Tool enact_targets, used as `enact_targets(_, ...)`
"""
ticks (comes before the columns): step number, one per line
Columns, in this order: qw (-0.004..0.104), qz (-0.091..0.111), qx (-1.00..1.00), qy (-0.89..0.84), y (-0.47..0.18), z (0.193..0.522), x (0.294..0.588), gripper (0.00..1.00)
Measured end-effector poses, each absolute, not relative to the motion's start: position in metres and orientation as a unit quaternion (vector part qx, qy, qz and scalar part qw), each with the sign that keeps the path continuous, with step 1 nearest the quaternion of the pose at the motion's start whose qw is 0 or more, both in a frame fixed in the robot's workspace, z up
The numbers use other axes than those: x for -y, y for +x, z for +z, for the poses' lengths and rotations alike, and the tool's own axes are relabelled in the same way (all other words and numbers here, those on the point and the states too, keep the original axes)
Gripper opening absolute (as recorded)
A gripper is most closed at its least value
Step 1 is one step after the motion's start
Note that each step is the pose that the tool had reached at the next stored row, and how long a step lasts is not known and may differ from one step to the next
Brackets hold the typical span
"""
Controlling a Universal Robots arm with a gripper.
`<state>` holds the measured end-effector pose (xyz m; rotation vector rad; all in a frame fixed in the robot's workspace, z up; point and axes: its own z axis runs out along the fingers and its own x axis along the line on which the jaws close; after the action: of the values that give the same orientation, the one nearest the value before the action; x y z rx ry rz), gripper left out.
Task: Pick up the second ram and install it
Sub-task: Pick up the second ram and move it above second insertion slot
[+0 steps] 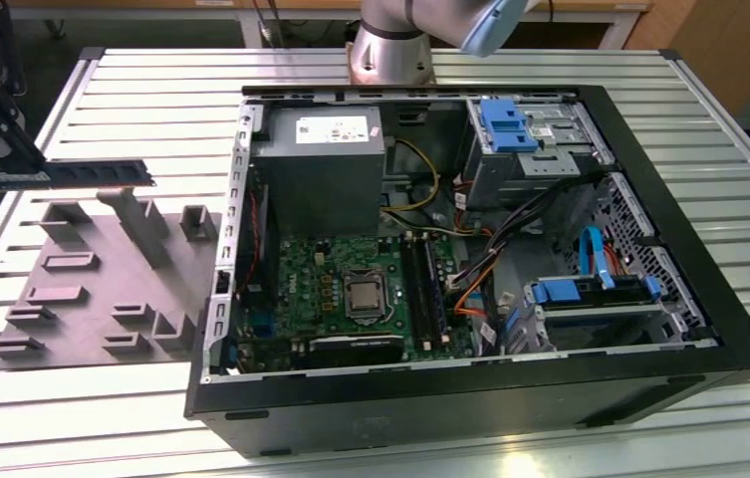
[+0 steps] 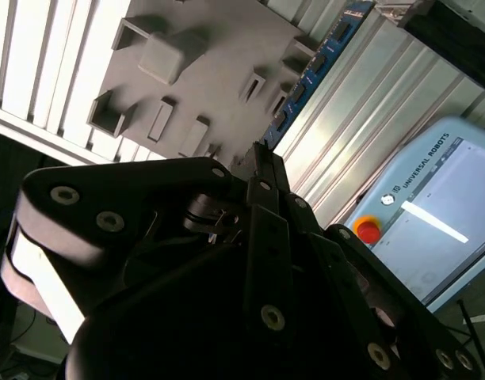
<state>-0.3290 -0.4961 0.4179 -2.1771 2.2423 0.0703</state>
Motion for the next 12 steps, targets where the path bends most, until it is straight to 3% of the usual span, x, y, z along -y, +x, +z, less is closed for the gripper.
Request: enact_targets(12,0.008,0.022,-0.717,-0.696,-0.318,0.418,0.496,0.11)
